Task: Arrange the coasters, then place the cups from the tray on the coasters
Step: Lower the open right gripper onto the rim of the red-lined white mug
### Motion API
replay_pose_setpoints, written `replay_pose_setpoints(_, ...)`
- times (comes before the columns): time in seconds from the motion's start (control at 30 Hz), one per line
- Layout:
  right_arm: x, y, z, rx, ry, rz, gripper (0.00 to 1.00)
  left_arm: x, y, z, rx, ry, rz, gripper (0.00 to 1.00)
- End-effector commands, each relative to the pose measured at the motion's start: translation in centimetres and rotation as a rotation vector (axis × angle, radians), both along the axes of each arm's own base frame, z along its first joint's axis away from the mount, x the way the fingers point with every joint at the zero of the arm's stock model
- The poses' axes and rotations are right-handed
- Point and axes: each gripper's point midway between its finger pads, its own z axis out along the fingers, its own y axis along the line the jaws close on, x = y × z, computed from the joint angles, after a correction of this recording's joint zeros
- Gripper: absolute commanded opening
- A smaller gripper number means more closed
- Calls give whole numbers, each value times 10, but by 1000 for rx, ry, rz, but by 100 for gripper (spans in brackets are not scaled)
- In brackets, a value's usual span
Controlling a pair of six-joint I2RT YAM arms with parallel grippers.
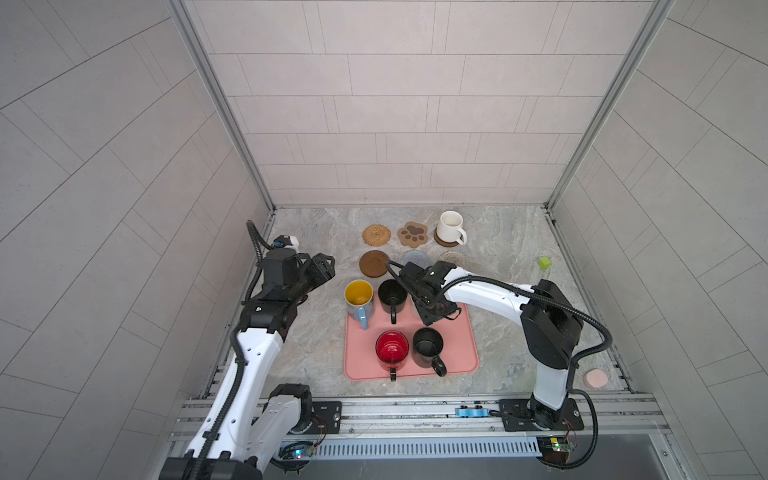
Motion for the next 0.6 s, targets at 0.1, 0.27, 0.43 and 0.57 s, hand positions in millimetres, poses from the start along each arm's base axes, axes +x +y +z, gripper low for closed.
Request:
replay_pose_setpoints(0.1,18,-3,22,64,-74,101,50,-5,3,15,34,-28,-5,68)
replay_pose_setpoints(0.27,22,5,25,113,-85,170,50,-8,3,13,42,-21,-9,69)
replay_pose_setpoints(0.43,27,5,22,120,-95,189,50,-7,2,9,40,-8,-17,69)
replay_pose_setpoints(0.57,30,3,21,124,-100,185,48,-7,2,6,44,-3,-20,69)
